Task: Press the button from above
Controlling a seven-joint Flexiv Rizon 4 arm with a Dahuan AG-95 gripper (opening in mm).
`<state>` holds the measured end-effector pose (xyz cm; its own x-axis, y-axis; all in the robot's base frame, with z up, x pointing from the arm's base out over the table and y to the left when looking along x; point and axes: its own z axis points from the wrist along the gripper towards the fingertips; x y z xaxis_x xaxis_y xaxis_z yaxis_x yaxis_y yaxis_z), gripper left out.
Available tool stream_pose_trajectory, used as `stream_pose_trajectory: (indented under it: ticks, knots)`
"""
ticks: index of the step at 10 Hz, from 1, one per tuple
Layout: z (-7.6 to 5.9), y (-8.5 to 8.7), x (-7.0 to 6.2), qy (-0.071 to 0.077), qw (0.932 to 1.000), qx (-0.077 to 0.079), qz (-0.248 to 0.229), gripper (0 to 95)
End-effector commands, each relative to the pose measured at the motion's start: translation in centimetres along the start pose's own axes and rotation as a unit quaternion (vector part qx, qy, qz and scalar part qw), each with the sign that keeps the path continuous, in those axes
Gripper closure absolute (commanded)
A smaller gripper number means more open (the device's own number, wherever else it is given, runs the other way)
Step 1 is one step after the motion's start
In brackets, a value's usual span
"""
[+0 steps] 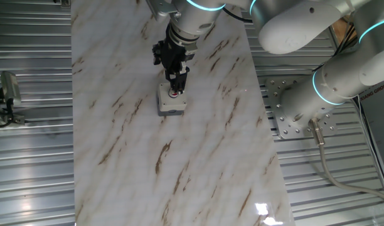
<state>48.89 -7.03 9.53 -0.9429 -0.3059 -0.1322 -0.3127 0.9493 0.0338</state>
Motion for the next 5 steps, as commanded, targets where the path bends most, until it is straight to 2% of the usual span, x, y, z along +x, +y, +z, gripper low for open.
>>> stream_pose_trajectory:
  ticks: [1,5]
  knots:
    - [-0.02,0.04,-0.04,-0.001,1.0,-0.001,0.0,0.0]
    - [-0.02,0.04,-0.04,0.0,1.0,0.0,-0.005,0.0]
